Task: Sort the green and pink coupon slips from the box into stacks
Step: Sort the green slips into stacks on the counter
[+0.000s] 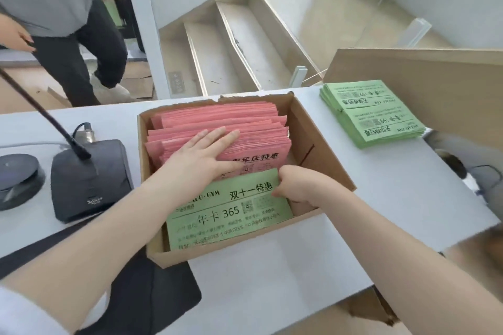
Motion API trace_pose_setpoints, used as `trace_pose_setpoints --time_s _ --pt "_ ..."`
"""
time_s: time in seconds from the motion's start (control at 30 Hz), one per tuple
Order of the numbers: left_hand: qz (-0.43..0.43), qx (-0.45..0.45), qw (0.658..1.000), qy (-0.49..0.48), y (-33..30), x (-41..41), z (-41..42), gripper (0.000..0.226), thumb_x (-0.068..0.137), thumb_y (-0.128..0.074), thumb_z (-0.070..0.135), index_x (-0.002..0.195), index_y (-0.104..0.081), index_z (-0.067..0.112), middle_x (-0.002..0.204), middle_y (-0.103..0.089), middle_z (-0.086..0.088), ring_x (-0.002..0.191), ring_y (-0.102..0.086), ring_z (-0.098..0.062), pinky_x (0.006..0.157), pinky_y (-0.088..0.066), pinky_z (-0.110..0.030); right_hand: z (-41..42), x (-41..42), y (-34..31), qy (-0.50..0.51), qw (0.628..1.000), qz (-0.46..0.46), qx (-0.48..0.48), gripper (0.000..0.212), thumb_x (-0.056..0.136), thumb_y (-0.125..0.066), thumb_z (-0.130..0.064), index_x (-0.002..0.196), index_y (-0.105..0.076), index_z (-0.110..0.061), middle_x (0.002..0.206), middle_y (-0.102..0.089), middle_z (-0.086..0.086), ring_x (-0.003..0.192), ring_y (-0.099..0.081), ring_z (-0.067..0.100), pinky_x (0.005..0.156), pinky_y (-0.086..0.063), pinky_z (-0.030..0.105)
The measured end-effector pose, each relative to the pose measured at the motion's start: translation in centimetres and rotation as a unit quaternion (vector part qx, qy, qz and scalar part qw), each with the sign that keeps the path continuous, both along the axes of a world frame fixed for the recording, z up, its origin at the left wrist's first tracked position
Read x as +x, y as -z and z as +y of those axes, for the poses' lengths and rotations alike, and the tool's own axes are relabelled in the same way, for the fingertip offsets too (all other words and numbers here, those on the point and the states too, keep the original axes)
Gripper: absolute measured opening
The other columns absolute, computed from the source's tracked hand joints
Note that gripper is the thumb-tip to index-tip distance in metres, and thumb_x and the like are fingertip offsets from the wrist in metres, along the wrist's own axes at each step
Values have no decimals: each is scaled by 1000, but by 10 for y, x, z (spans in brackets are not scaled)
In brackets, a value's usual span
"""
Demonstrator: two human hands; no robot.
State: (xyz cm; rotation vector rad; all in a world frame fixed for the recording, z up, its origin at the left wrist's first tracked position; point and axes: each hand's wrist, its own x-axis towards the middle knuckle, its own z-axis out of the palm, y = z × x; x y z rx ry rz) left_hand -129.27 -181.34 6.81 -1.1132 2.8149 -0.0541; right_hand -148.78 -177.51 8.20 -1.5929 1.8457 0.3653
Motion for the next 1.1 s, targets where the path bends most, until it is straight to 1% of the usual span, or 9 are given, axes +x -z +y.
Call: trace_pose_setpoints --time_s 0.17,0.3,0.43,0.57,0.67,0.73,0.8,0.9,1.1 --pt "20 14 1000 -11 -3 -1 0 84 85 -41 -9 142 -15 47 153 25 0 142 20 -21 114 11 -36 0 -8 9 162 983 -91 1 24 88 -61 -17 110 -54 -10 97 -61 3 84 -56 19 72 -46 31" --pt "56 26 998 -8 0 2 -1 82 85 -43 -6 140 -20 50 154 21 4 142 18 -19 116 8 -37 3 -12 13 204 959 -194 22 28 81 -68 -14 109 -65 -11 111 -68 2 102 -64 22 95 -48 43" --pt "123 76 989 -22 -7 2 0 46 92 -26 36 134 -35 50 156 7 9 143 10 -12 114 11 -32 10 -12 3 117 963 -236 -62 28 87 -60 -8 113 -63 -17 110 -69 -4 94 -66 11 82 -55 27" --pt "237 108 965 -46 -17 8 4 72 69 -23 75 115 -61 35 152 -22 11 142 -10 -9 113 -10 -37 27 -14 -18 91 908 -335 -233 32 89 -55 -1 98 -65 -30 100 -70 -15 96 -65 3 89 -51 27" --pt "303 33 952 -31 -24 19 15 58 71 -41 65 92 -69 18 115 -63 2 109 -57 -21 90 -50 -47 41 -23 -30 103 842 -414 -330 36 89 -53 4 91 -64 -30 91 -71 -16 92 -65 5 87 -50 25" --pt "338 4 939 -58 -34 25 27 50 74 -44 58 87 -67 16 86 -68 5 77 -63 -18 63 -55 -41 51 -31 -34 128 799 -459 -366 36 88 -52 7 89 -66 -26 88 -72 -13 89 -66 8 85 -52 27" --pt "374 -7 922 -99 -44 27 44 38 76 -57 51 89 -67 17 78 -67 7 70 -62 -13 63 -55 -33 61 -40 -35 152 758 -503 -388 45 89 -49 10 85 -69 -30 87 -73 -10 88 -67 10 81 -54 27" --pt "507 32 844 -170 -58 21 72 16 72 -75 26 83 -64 28 77 -61 23 75 -56 9 68 -44 -5 76 -50 -31 163 710 -567 -384 45 88 -50 7 86 -71 -32 91 -73 -5 90 -68 15 78 -55 29" --pt "732 161 630 -201 -56 -19 144 43 74 -72 3 83 -51 40 83 -66 11 83 -68 -12 63 -56 -29 120 -73 -29 140 666 -628 -378 31 80 -62 -4 88 -72 -32 94 -73 -4 93 -67 17 83 -54 37"
